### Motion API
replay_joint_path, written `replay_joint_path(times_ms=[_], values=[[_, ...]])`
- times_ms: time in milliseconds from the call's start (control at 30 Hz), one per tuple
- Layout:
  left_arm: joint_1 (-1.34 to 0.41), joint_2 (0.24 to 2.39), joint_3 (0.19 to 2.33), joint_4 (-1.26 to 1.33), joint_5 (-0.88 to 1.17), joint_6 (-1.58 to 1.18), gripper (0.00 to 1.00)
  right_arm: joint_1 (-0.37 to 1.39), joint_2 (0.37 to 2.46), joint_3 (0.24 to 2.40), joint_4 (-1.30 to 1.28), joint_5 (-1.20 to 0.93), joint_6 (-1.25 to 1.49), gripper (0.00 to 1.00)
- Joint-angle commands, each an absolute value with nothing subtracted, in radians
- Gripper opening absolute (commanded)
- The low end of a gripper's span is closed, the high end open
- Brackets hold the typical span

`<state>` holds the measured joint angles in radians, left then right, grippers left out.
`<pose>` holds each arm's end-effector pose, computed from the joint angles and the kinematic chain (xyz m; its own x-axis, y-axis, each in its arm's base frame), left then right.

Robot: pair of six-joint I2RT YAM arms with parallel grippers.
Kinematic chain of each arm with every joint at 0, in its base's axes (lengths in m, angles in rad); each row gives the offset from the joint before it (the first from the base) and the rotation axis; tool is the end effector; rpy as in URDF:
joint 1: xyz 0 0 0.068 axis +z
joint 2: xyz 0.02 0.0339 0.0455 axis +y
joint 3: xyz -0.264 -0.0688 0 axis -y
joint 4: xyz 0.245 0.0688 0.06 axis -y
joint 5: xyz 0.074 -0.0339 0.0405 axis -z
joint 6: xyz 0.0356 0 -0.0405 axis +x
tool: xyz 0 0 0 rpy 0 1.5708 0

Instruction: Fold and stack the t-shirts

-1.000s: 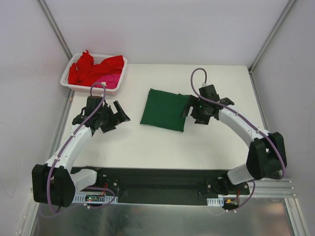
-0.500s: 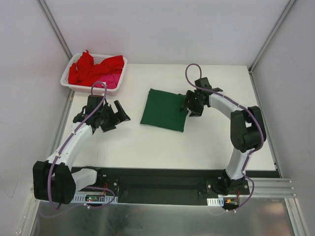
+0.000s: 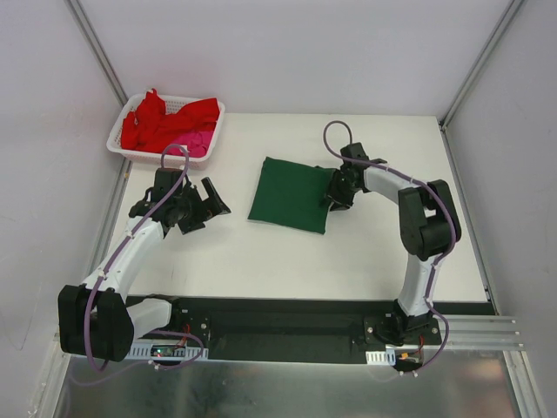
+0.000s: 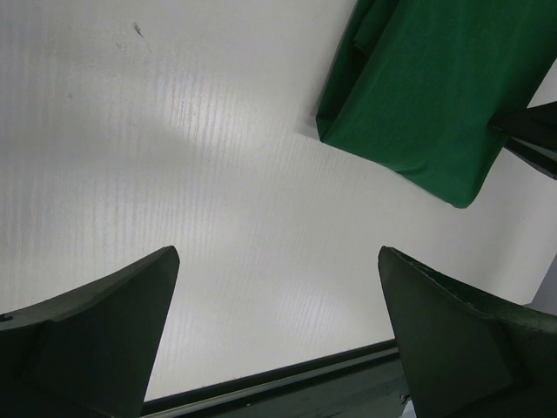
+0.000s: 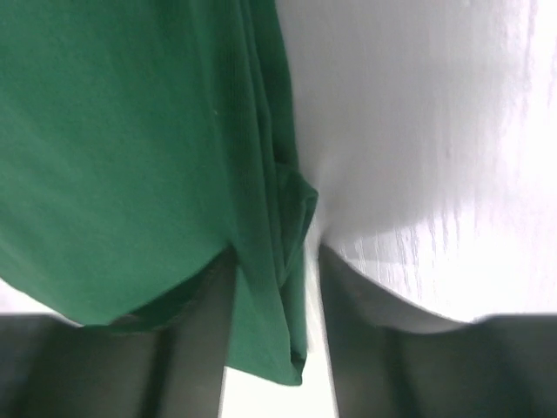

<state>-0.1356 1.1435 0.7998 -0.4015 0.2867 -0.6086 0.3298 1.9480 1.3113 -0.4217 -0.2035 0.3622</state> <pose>0.2374 -0.0426 0.2544 -0.7431 -0.4521 -0.4934 -0.1088 0.8091 -0.5775 0.3792 0.1374 0.1666 -0.9167 0.0530 -0.3960 -0.0921 0.9365 0.3384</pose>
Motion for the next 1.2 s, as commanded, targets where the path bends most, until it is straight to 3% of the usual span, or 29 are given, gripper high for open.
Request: replay_joint_path(times_ms=[0,133,200,467,733,933,1167], values=[[-0.129,1.149,0.822,-0.397,0.285,-0.589,0.99,0.330,1.980,1.316,-0.373,-0.187,0.385,0.36],[-0.129,1.147,0.828,-0.399,0.290,-0.578,0.99,0.319,2.005,1.353,-0.403,-0.164,0.359,0.05],[-0.127,1.147,0.831,-0.402,0.293,-0.565,0.99,0.296,2.013,1.390,-0.454,-0.135,0.336,0.01],[-0.115,1.179,0.874,-0.425,0.313,-0.529,0.99,0.040,2.040,1.534,-0.564,-0.176,0.183,0.01],[-0.114,1.250,0.939,-0.482,0.334,-0.500,0.99,-0.130,2.307,2.056,-0.827,-0.190,-0.120,0.01],[-0.112,1.353,1.031,-0.515,0.290,-0.485,0.99,-0.265,2.451,2.267,-0.779,-0.228,-0.039,0.01],[-0.112,1.417,1.132,-0.525,0.296,-0.511,0.99,-0.365,2.494,2.351,-0.614,-0.348,-0.050,0.06]])
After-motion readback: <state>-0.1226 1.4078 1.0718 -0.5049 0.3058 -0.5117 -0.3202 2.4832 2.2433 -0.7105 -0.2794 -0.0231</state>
